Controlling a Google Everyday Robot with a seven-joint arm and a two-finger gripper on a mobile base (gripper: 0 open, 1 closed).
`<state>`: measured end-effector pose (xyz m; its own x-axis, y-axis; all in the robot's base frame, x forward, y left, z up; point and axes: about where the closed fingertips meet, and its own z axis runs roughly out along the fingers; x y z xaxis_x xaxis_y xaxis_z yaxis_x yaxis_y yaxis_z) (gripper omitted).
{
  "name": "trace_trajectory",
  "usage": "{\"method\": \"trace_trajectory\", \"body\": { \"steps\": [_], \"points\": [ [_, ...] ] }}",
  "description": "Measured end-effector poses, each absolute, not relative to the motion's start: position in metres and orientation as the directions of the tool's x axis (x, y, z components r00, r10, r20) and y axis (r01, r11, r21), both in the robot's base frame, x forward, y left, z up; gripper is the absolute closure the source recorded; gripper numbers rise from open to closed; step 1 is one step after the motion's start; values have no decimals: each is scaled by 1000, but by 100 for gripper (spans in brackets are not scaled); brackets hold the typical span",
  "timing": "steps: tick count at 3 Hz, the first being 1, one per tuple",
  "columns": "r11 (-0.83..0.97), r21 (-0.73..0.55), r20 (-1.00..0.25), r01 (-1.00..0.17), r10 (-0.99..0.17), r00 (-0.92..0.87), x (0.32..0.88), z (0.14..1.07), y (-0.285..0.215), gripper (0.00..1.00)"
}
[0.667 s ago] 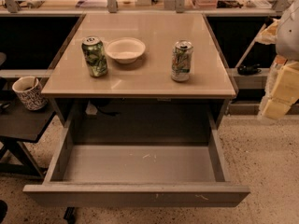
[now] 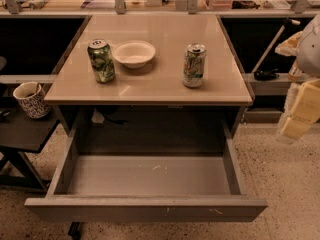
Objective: Close top drawer
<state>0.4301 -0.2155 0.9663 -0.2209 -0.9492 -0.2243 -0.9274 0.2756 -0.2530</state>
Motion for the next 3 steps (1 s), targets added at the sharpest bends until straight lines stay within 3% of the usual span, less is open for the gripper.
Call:
{"method": "trace_trajectory", "body": {
  "steps": [2, 3],
  "points": [
    [329, -198, -417, -923, -881, -224, 369, 880, -207, 0],
    [337, -44, -416, -940, -862, -289, 318, 799, -215, 0]
  ]
}}
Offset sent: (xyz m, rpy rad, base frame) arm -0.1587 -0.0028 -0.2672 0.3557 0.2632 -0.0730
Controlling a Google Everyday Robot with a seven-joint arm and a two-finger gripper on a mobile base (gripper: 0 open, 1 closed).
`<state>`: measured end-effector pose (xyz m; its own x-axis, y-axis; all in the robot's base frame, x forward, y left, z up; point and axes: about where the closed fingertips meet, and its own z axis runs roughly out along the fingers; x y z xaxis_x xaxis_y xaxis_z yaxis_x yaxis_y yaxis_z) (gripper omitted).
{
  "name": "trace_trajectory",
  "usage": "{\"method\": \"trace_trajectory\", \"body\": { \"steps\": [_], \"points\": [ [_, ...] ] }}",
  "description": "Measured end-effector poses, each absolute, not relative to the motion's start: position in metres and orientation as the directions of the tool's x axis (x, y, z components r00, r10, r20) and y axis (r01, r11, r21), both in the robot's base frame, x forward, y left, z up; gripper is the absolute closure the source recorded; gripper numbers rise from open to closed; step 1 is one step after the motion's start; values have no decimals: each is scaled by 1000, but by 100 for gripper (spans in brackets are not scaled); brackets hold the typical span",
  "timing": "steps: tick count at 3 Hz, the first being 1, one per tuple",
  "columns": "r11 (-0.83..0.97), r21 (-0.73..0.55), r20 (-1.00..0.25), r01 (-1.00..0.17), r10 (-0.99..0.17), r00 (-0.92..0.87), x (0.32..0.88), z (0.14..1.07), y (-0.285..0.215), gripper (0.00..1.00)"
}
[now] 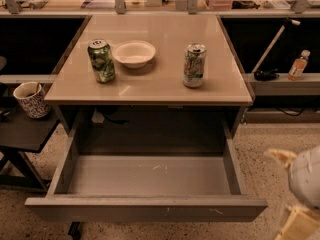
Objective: Close top drawer
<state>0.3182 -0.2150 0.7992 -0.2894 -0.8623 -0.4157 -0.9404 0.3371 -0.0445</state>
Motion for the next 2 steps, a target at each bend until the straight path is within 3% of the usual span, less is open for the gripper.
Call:
{"method": "trace_trajectory", "body": {
  "steps": [2],
  "points": [
    [326, 2, -399, -945, -867, -300, 285, 764, -208, 0]
  ]
}}
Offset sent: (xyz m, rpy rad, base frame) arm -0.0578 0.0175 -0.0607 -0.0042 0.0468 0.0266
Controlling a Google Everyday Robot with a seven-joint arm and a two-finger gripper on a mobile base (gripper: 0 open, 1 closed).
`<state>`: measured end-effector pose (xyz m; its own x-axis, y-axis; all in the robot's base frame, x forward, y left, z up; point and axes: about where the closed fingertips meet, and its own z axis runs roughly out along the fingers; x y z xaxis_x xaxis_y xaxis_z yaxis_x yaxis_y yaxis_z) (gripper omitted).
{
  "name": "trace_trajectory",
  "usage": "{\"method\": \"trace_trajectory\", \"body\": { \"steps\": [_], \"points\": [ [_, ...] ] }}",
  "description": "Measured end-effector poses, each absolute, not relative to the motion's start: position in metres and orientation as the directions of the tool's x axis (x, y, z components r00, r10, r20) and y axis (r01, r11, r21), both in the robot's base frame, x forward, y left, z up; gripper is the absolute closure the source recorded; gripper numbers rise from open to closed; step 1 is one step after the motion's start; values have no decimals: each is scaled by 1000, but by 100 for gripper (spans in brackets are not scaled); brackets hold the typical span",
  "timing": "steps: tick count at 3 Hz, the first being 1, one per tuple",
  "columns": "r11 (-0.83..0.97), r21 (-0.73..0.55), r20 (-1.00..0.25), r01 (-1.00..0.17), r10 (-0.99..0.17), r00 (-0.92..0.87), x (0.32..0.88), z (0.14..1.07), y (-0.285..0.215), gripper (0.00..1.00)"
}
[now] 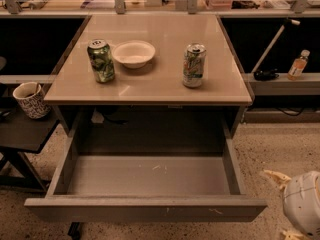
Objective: Close top drawer
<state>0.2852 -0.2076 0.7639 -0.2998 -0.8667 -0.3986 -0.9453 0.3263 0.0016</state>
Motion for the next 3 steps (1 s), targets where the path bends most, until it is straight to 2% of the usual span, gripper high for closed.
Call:
{"method": "trace_trajectory", "body": {
  "steps": [1, 2, 3],
  "points": [
    [319, 12, -411, -948, -862, -295, 251, 731, -201, 0],
    [221, 85, -439, -972, -867, -235, 236, 697, -188, 0],
    [172, 101, -458, -980, -866, -199, 262, 676, -184, 0]
  ]
}}
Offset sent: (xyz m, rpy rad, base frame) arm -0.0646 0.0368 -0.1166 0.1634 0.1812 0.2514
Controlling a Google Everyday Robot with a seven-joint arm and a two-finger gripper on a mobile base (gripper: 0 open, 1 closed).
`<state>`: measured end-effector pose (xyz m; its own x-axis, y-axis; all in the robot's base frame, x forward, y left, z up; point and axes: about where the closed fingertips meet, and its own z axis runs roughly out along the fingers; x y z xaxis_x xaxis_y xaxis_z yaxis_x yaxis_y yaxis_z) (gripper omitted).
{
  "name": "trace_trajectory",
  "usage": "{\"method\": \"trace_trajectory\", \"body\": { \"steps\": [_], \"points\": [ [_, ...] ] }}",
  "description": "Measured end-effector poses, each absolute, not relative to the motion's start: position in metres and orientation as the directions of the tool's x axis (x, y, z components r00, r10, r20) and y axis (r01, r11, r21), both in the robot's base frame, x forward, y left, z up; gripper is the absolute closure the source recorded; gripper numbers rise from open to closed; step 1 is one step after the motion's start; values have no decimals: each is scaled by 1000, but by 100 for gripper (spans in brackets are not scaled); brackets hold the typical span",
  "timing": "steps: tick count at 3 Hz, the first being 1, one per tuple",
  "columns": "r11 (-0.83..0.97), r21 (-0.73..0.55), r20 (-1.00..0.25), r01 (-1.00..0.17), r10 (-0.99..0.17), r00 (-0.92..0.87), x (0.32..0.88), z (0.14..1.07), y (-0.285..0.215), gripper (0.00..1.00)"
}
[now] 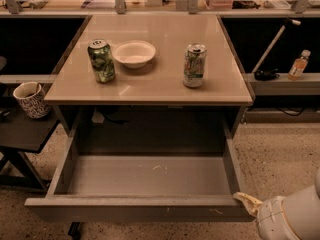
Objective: Close top drawer
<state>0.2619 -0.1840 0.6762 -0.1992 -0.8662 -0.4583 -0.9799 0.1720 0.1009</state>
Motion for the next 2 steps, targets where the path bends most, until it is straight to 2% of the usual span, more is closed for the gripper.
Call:
{"method": "trace_trajectory", "body": {
  "steps": [1, 2],
  "points": [
    [167, 101, -461, -981, -866, -195, 266, 676, -184, 0],
    [214, 67, -494, -975, -842, -218, 304, 695, -193, 0]
  ]
}}
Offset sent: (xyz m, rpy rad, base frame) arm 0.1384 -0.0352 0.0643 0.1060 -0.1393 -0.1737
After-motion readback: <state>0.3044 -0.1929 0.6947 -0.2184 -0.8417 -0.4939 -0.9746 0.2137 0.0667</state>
